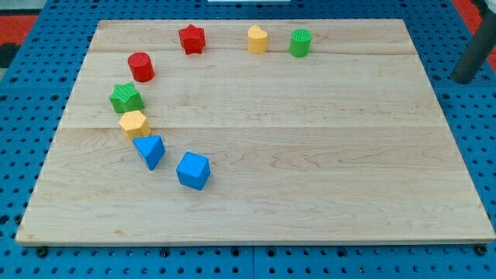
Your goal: Move the red circle below the red star
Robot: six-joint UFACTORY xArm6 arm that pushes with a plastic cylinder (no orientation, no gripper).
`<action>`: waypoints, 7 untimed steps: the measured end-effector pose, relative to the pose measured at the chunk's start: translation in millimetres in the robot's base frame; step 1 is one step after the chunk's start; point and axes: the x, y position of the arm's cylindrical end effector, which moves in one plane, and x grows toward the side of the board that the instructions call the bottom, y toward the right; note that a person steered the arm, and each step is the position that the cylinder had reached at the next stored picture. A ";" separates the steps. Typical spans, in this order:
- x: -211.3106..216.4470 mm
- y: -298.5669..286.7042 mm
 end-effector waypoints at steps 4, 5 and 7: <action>0.0 -2.9; 9.5 -94.5; 19.8 -294.5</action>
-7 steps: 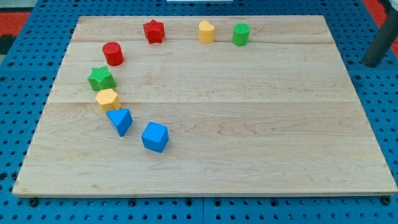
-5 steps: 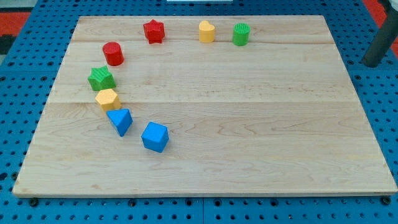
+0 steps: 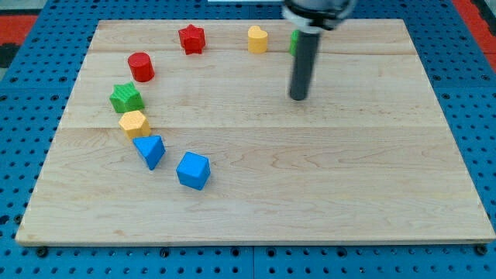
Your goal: Move the red circle below the red star
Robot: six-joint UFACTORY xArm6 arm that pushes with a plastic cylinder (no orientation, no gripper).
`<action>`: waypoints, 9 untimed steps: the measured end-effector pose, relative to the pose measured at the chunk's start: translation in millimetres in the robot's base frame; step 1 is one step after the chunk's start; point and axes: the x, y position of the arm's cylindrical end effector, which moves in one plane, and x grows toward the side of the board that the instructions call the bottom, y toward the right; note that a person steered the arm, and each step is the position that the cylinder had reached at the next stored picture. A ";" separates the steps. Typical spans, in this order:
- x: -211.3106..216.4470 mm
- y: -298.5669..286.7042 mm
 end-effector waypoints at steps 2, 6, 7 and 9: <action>-13.1 -162.2; -53.0 -215.5; -55.2 -197.2; -81.6 -139.4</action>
